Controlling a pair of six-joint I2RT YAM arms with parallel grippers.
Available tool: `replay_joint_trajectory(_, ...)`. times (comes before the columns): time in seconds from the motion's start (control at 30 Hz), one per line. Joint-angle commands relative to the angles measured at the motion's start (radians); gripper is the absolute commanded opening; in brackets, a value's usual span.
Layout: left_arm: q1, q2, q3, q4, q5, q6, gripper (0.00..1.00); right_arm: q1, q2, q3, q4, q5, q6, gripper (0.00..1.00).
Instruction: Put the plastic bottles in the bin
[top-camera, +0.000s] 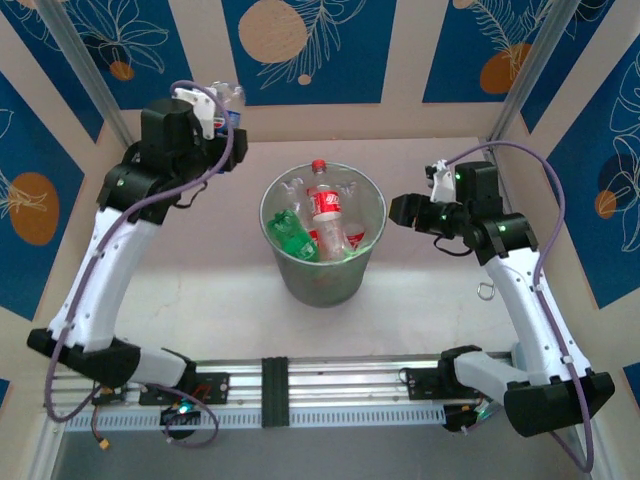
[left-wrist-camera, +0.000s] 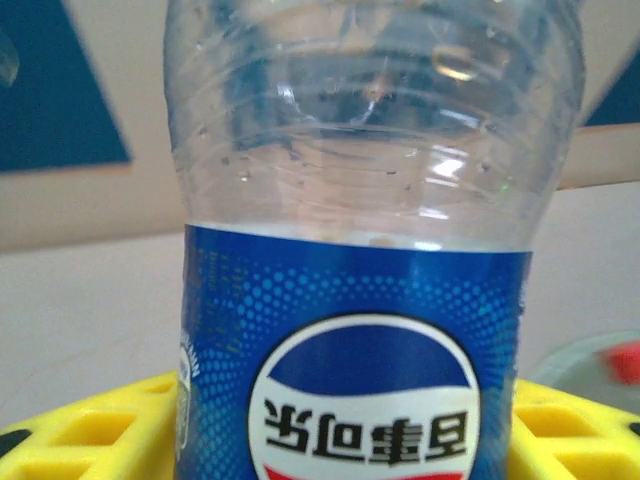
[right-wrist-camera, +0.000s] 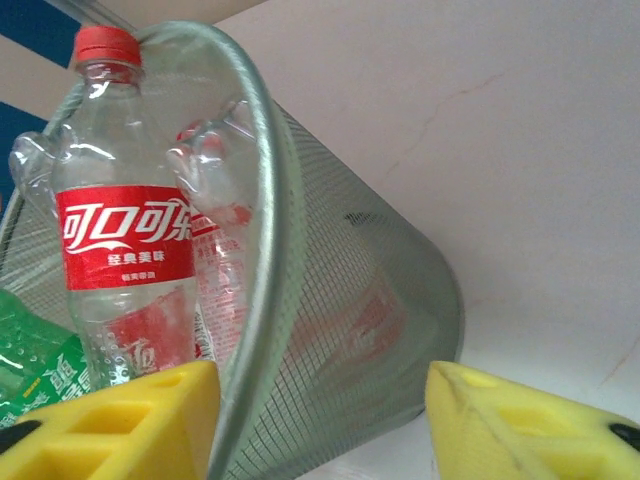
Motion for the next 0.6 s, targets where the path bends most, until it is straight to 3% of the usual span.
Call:
replay_joint_trajectory(0.0, -0.079, 0.000, 0.060, -0.097, -0.010, -0.016, 0.29, 0.020, 0.007, 0.000, 0.042, -0.060, 0.035, 0.46)
replay_joint_trajectory(0.17, -0.214, 0.068, 0.104, -0.079, 0.146, -0.093, 0.29, 0.042, 0.019, -0.013, 0.058, -0.073, 0.045, 0.30)
replay_joint_trajectory(0.27, -0.294, 0.137, 0.143, -0.076, 0.169, -0.111, 0.29, 0.054, 0.024, -0.024, 0.077, -0.072, 0.051, 0.25)
replay_joint_trajectory(0.57, -0.375, 0.238, 0.096, -0.032, 0.242, -0.240, 0.28, 0.057, 0.038, -0.043, 0.085, -0.064, 0.037, 0.18)
